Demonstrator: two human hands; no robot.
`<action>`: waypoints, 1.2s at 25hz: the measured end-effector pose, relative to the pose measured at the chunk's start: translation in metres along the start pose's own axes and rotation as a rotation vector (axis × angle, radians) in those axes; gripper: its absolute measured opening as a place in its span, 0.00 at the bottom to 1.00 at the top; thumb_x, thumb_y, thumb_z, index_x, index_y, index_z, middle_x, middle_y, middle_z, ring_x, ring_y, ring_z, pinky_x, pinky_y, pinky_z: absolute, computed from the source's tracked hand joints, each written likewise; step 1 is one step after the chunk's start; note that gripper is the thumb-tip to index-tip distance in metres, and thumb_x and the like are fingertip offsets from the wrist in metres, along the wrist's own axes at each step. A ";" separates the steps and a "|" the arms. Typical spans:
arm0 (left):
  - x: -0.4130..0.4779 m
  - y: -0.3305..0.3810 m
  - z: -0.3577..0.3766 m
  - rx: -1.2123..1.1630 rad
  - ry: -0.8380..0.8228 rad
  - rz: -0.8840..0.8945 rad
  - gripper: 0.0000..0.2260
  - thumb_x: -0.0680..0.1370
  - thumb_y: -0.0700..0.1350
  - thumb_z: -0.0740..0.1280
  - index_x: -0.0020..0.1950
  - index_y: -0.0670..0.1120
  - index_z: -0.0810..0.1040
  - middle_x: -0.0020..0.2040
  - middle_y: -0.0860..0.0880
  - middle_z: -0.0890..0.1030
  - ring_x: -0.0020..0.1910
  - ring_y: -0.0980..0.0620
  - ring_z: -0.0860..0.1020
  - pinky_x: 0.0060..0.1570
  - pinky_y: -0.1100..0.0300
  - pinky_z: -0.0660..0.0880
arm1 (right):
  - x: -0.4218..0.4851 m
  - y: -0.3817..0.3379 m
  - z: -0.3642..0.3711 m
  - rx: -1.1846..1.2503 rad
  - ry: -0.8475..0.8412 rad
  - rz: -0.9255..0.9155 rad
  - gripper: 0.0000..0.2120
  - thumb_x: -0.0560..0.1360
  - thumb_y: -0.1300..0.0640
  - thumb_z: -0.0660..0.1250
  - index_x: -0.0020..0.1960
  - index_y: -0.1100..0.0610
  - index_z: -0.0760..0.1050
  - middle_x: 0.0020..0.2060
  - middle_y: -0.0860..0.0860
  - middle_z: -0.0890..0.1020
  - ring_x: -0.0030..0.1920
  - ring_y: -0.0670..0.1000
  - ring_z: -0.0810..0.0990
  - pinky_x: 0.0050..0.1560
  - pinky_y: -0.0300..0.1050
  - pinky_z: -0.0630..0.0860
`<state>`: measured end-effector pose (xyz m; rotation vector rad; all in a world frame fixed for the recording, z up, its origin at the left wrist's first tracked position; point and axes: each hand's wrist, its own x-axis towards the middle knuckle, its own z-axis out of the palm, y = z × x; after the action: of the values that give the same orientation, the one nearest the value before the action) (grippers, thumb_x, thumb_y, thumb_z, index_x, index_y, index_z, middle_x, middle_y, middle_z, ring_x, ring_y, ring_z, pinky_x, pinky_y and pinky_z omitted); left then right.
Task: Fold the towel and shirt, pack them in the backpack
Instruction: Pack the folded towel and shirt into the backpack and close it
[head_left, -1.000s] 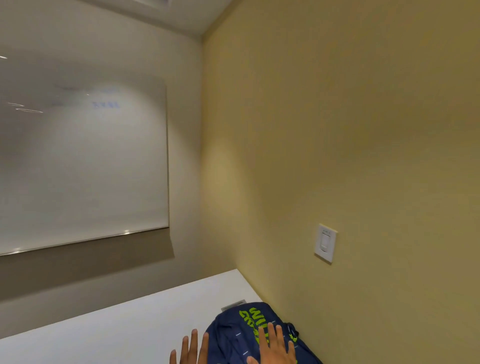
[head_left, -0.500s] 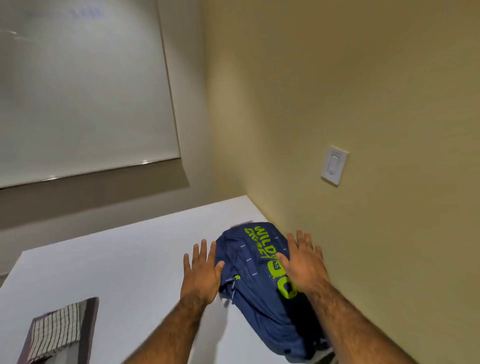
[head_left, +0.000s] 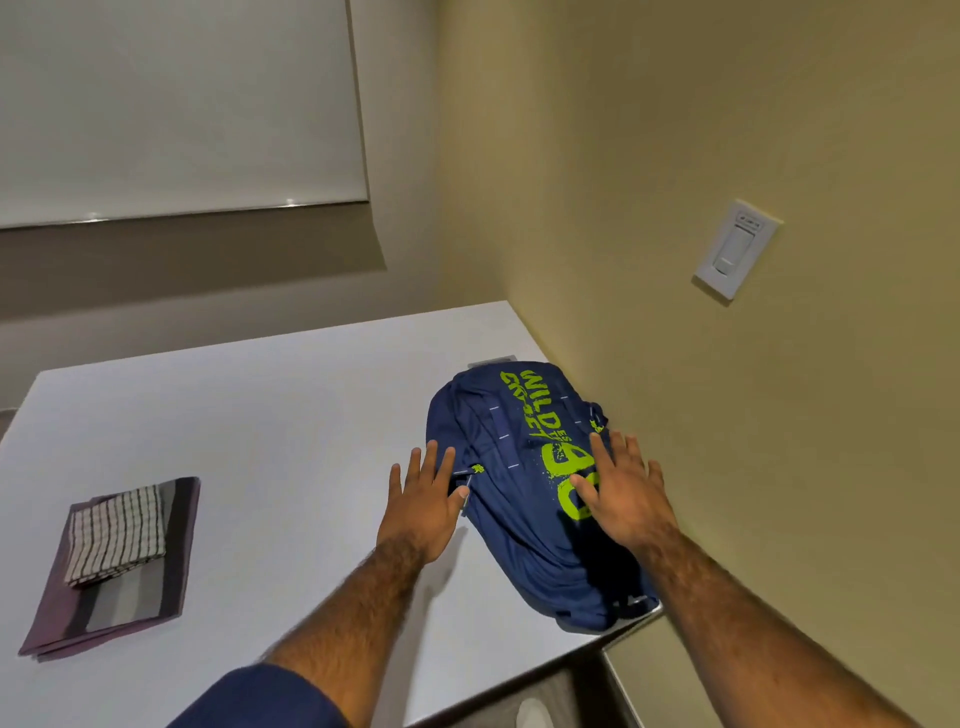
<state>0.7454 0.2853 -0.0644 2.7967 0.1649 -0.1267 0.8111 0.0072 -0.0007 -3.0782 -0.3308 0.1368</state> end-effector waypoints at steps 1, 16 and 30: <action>0.007 0.007 0.004 -0.020 -0.013 -0.011 0.53 0.61 0.72 0.15 0.83 0.52 0.37 0.83 0.49 0.37 0.82 0.47 0.38 0.79 0.45 0.37 | 0.008 0.002 0.005 0.006 -0.020 -0.017 0.36 0.83 0.36 0.50 0.83 0.51 0.45 0.83 0.55 0.47 0.82 0.56 0.43 0.78 0.62 0.49; 0.132 0.122 0.141 -0.036 -0.035 -0.175 0.35 0.76 0.64 0.30 0.83 0.56 0.37 0.83 0.52 0.34 0.81 0.47 0.34 0.80 0.44 0.37 | 0.155 0.037 0.145 -0.007 -0.195 -0.402 0.36 0.82 0.46 0.58 0.82 0.43 0.42 0.82 0.55 0.43 0.82 0.59 0.42 0.76 0.69 0.46; 0.175 0.002 0.076 -0.053 0.235 -0.246 0.25 0.86 0.50 0.50 0.83 0.47 0.55 0.84 0.48 0.53 0.83 0.42 0.49 0.79 0.43 0.52 | 0.196 -0.029 0.153 0.027 0.153 -0.557 0.20 0.72 0.51 0.75 0.64 0.53 0.80 0.74 0.61 0.70 0.75 0.64 0.66 0.70 0.67 0.65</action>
<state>0.9137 0.2751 -0.1536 2.7203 0.5599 0.1475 0.9818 0.0824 -0.1675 -2.8122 -1.1329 -0.1131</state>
